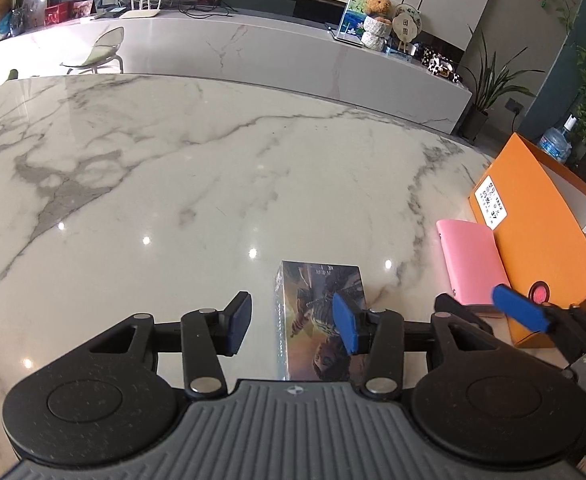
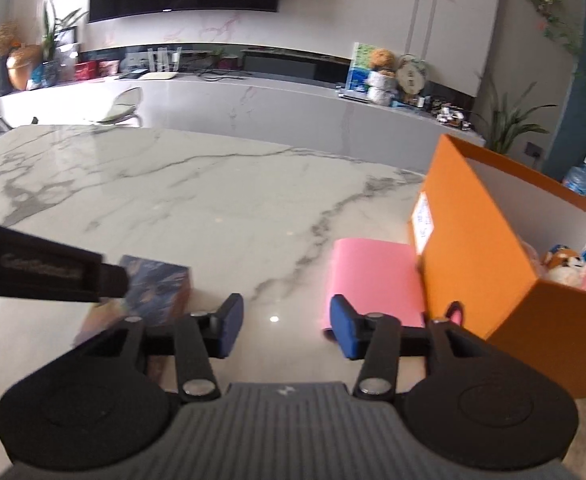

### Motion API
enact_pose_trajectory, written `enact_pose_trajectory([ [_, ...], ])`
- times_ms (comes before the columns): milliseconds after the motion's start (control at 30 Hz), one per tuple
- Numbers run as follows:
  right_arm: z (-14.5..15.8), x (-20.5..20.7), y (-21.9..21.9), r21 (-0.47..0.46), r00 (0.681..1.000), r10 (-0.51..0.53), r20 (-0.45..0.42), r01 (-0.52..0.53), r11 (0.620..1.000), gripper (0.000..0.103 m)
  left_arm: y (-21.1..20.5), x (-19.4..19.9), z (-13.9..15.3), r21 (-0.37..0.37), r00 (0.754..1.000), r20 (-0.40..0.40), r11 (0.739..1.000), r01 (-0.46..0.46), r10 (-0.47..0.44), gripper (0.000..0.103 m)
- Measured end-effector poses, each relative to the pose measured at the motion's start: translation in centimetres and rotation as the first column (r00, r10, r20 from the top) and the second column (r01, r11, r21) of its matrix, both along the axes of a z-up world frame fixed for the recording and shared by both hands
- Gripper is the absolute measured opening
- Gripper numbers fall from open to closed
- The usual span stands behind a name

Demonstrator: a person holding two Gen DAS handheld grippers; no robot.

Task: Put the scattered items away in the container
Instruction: 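Grasp the boxed card deck with the left tool, then hold the card deck with the left tool while the right tool approaches the pink wallet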

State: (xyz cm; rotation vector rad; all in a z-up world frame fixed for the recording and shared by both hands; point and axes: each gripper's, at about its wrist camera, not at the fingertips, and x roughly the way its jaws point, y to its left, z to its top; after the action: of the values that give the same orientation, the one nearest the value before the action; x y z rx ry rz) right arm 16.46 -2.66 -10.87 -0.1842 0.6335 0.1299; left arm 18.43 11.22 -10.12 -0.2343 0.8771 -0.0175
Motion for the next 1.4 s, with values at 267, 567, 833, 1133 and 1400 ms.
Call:
enact_pose_trajectory([
  [267,-1.2,3.2,-0.4,-0.08,0.992,-0.124,0.019,0.125,0.989,0.071,-0.2,0.7,-0.9,0.011,1.0,0.007,1.0,0.009,-0.009,0.06],
  [567,-3.2,5.2,1.1,-0.24,0.975,-0.221,0.026,0.221,0.945,0.067,0.5,0.8,-1.5,-0.005,1.0,-0.001,1.0,-0.011,0.011,0.061],
  [833,-3.7,4.4,1.3,-0.257,0.982,-0.184,0.036,0.187,0.948,0.042,0.3,0.6,-1.4,-0.008,1.0,-0.003,1.0,-0.001,0.001,0.061],
  [1133,-3.2,1.7,1.4,-0.253,0.992,-0.124,0.034,0.129,0.959,0.028,0.2,0.2,-1.1,-0.013,1.0,0.009,1.0,0.0,0.0,0.061],
  [1400,-1.4,0.2,2.0,-0.213,0.995,-0.084,0.047,0.092,0.973,0.061,0.6,-0.3,-0.6,-0.02,1.0,0.022,1.0,-0.007,0.007,0.061],
])
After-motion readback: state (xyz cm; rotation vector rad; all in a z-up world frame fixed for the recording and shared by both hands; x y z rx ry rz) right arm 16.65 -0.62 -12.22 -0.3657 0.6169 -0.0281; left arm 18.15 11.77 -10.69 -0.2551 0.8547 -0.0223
